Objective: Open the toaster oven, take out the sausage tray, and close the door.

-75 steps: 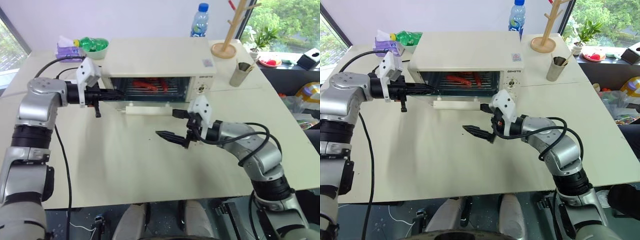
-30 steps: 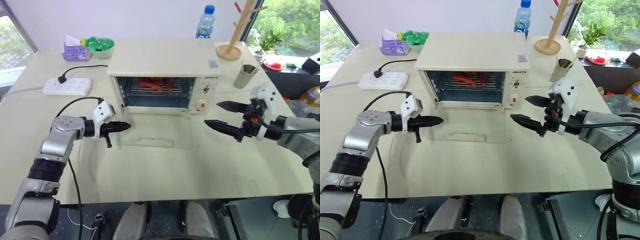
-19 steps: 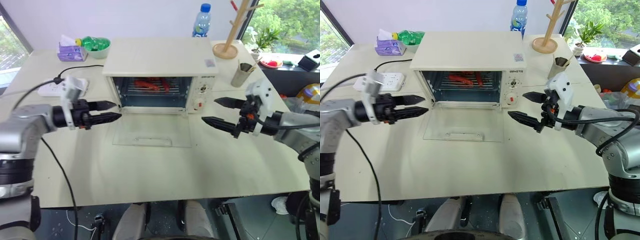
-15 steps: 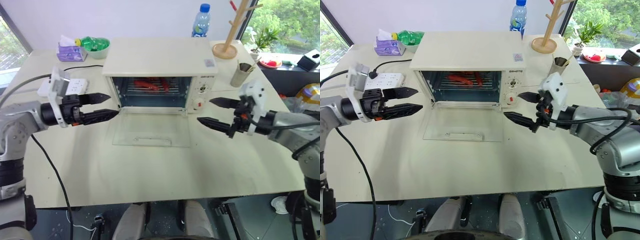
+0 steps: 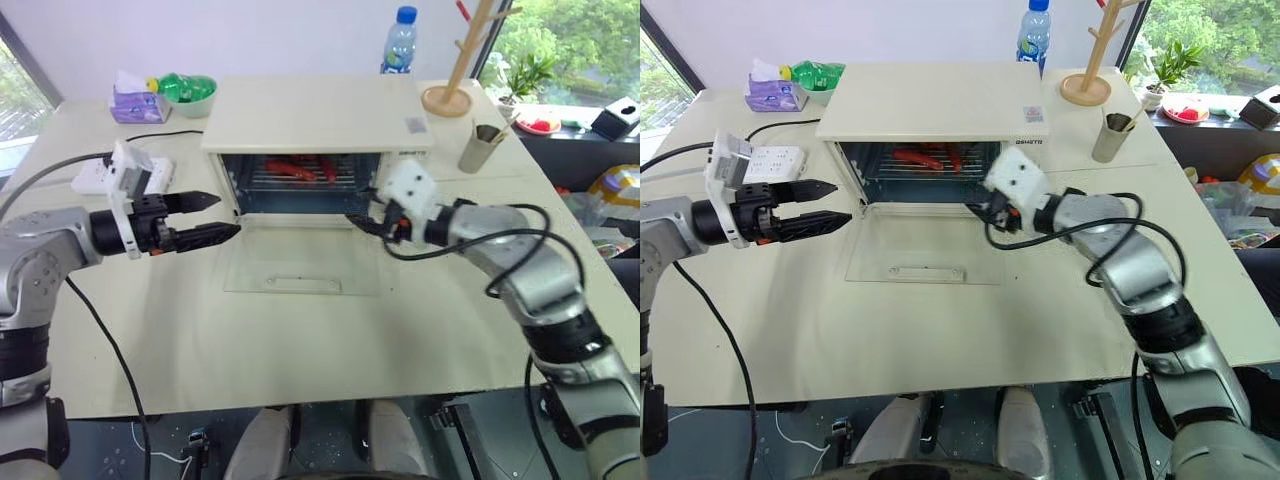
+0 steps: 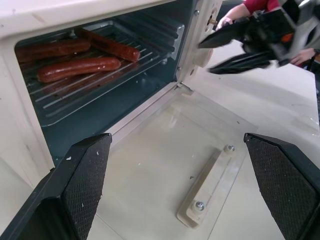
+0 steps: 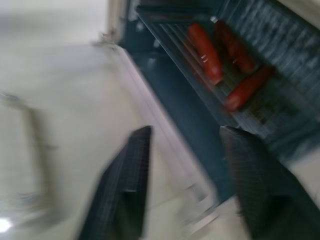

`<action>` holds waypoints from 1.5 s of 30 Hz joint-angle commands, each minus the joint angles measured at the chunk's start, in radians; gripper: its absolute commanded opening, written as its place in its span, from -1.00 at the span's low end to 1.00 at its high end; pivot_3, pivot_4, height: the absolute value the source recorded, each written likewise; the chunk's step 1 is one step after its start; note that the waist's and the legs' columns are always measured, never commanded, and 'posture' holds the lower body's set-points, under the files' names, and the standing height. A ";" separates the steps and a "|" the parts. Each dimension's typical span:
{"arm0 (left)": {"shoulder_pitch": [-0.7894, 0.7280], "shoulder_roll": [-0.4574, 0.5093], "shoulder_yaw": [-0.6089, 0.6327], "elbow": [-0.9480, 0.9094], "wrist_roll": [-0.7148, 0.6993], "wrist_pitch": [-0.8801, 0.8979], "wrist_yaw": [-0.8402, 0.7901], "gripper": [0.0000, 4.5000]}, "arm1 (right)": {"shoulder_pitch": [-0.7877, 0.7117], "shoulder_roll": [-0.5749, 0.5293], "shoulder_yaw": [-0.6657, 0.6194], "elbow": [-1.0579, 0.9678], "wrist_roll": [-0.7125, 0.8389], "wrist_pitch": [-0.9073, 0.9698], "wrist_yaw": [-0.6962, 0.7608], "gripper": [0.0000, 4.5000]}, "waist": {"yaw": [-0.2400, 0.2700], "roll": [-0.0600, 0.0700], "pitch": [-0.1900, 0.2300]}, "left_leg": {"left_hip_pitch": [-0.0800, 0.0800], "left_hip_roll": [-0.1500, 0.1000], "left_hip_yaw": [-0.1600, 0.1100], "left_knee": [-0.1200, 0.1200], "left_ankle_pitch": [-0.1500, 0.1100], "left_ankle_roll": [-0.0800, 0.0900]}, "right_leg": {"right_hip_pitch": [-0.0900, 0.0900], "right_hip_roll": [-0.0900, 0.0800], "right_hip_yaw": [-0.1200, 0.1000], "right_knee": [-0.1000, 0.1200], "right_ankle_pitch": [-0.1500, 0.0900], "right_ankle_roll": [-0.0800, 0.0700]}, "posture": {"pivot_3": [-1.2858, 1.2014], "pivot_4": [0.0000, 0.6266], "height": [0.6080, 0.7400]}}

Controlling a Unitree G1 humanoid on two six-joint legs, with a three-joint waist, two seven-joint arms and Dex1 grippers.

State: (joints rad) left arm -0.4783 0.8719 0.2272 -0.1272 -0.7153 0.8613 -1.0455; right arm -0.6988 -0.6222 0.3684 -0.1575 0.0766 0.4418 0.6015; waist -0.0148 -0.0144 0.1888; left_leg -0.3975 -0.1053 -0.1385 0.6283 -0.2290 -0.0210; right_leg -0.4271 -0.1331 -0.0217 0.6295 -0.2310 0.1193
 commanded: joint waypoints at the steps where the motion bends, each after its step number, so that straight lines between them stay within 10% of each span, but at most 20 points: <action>1: -0.002 0.013 0.015 -0.032 -0.009 -0.016 0.000 1.00 | -0.057 0.053 0.042 0.072 -0.117 -0.120 -0.028 0.00 | -0.001 0.000 0.000 | 0.000 0.000 0.000 0.000 0.000 0.000 | 0.000 0.000 0.000 0.000 0.000 0.000 | 0.03 -0.52 0.98; 24: -0.055 -0.031 -0.018 -0.014 -0.012 -0.016 0.014 1.00 | -0.273 0.298 0.101 0.706 -0.471 -0.590 -0.147 0.00 | -0.008 0.000 0.000 | 0.001 0.000 0.000 -0.002 0.004 -0.006 | -0.001 0.001 0.002 0.001 0.000 -0.001 | 0.03 -0.52 0.98; 30: -0.095 -0.051 -0.041 -0.004 -0.008 -0.022 0.021 1.00 | -0.287 0.326 0.090 0.782 -0.484 -0.611 -0.165 -0.99 | -0.010 -0.002 -0.001 | 0.002 0.000 0.000 -0.002 0.004 -0.007 | 0.000 0.001 0.002 0.001 0.001 -0.001 | 0.03 -0.52 0.98; 45: -0.126 -0.069 -0.070 0.036 0.005 -0.034 0.006 1.00 | -0.381 0.378 0.094 1.021 -0.566 -0.701 -0.242 -0.99 | -0.030 -0.004 -0.002 | 0.007 0.008 0.001 -0.005 0.005 -0.008 | 0.001 0.010 0.006 0.002 0.004 -0.007 | 0.03 -0.52 0.98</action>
State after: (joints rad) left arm -0.5840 0.8000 0.1488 -0.0933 -0.7078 0.8429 -1.0299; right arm -1.0700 -0.2461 0.4838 0.8413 -0.4932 -0.2631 0.3790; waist -0.0452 -0.0183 0.1865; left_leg -0.3906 -0.0968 -0.1378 0.6235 -0.2239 -0.0296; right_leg -0.4262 -0.1222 -0.0158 0.6311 -0.2267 0.1121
